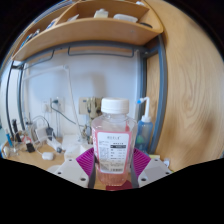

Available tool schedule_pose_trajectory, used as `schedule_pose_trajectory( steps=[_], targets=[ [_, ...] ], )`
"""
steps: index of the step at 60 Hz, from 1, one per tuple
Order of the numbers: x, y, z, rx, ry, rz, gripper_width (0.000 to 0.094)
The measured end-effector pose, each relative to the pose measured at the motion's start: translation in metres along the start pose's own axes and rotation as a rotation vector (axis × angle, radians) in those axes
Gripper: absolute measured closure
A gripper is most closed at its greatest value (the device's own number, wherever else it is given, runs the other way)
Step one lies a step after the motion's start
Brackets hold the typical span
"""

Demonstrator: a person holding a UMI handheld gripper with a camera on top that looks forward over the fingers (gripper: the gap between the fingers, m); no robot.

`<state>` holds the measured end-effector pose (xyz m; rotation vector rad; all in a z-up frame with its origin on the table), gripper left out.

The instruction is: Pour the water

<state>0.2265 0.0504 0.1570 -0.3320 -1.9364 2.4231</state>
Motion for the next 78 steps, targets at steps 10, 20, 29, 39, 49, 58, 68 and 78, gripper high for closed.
schedule_pose_trajectory(
  steps=[10, 20, 29, 39, 49, 58, 68, 78],
  targets=[
    [-0.004, 0.046, -0.016, 0.043, -0.014, 0.065, 0.0426],
    [-0.007, 0.067, -0.019, 0.015, -0.026, 0.01, 0.0422],
    [-0.008, 0.068, -0.018, -0.002, -0.041, -0.008, 0.0374],
    [-0.01, 0.071, -0.018, 0.05, -0.003, 0.008, 0.0314],
    [-0.009, 0.081, -0.002, 0.123, -0.006, 0.035, 0.0145],
    [0.006, 0.096, 0.037, 0.188, -0.076, 0.008, 0.0081],
    [0.002, 0.095, 0.112, 0.295, -0.07, 0.035, 0.0084],
    [-0.002, 0.056, 0.186, 0.331, -0.069, 0.018, 0.0083]
  ],
)
Point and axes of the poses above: the point between the fingertips, and its own axes, seen from behind it with the camera up: x to the left, y down, z backward, against the way the camera looks, the point moved 4 cm from there along z, backward, against the way the camera looks, and after that the axes turned 7 degrees about z, right-handed, at the moved point
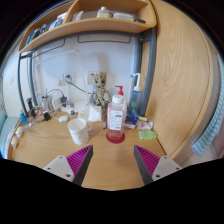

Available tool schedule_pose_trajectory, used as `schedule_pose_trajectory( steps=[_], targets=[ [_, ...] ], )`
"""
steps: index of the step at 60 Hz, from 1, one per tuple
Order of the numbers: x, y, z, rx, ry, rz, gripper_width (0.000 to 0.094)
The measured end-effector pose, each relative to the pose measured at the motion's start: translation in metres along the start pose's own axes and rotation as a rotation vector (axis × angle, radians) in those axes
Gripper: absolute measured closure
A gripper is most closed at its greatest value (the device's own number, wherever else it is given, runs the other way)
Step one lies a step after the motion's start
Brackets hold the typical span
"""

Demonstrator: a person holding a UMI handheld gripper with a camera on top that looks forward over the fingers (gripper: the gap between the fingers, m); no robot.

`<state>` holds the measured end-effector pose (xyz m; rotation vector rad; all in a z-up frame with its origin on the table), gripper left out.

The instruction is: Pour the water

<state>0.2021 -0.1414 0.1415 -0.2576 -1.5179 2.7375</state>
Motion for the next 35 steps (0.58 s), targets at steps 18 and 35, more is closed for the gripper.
schedule_pose_trajectory(
  steps=[18, 35],
  targets=[
    [0.032, -0.041, 0.083, -0.024, -0.023, 0.041, 0.0076],
    [0.064, -0.075, 0.119, -0.096, -0.079, 0.026, 0.008]
  ],
)
Point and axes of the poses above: the point between the fingertips, and its own axes, seen from behind it with the camera up: x to the left, y down, z backward, against the way the camera looks, the point moved 4 cm from there along z, backward, against the way the camera looks, and after that the axes turned 7 degrees about z, right-handed, at the moved point
